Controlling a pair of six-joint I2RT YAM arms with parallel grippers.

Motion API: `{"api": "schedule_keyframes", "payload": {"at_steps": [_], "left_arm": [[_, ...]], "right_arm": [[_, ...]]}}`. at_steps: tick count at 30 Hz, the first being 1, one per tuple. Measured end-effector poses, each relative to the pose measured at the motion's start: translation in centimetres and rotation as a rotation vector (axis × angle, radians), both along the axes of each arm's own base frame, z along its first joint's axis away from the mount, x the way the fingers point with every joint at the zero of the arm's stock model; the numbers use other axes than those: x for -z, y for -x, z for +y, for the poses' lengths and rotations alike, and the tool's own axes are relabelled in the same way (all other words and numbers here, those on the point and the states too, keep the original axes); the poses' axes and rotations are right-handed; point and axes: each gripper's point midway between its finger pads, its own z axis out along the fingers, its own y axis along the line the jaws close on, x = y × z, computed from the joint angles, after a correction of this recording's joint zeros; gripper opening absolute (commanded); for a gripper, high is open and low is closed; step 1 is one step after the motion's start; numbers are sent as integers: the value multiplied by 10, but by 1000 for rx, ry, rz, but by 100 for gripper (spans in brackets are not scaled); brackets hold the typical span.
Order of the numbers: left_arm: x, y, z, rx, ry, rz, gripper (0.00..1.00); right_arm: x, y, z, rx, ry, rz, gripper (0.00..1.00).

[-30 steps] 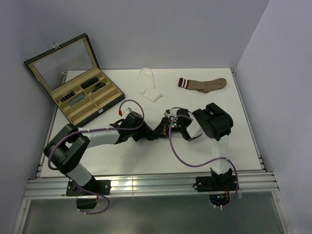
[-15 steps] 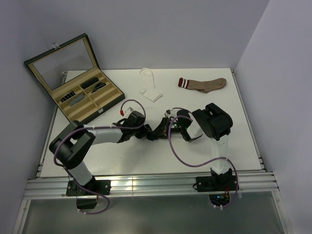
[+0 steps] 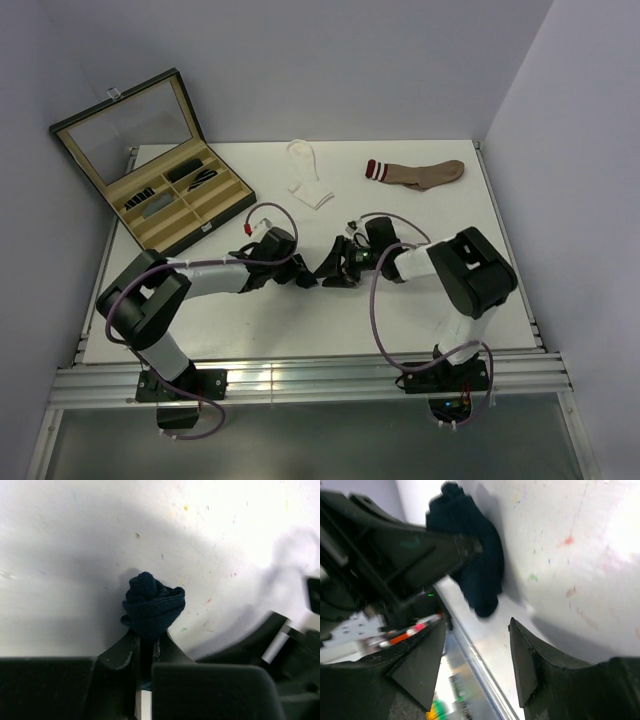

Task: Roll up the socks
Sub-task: Pick up the sock at the center of the board.

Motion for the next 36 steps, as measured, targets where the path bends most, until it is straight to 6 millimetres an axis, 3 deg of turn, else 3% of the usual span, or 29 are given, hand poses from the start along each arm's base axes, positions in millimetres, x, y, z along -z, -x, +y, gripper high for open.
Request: {"api": "schedule_keyframes", "payload": {"at_steps": [6, 10, 16, 18, 22, 24, 29, 32, 36], "left_arm": [[-7, -14, 32, -4, -98, -46, 0], [-21, -27, 59, -3, -170, -102, 0], [-69, -60, 96, 31, -255, -254, 0], [-86, -72, 109, 53, -291, -307, 0], [-118, -96, 134, 145, -365, -393, 0], [-132, -107, 149, 180, -408, -430, 0], [-167, -136, 204, 232, -573, -518, 0], [-170, -145, 241, 241, -691, -548, 0], [-153, -145, 271, 299, -806, -542, 0]], "right_arm": [[-18, 3, -34, 31, 201, -143, 63], [-47, -5, -60, 81, 333, -278, 64], [-128, -23, -98, 209, 464, -556, 70], [-159, -24, -110, 264, 485, -644, 78], [-198, -19, -134, 367, 523, -760, 91], [-209, -16, -149, 427, 558, -797, 99], [-232, -7, -175, 553, 591, -865, 100], [-241, -4, -186, 619, 590, -904, 100], [-241, -5, -195, 666, 612, -914, 100]]}}
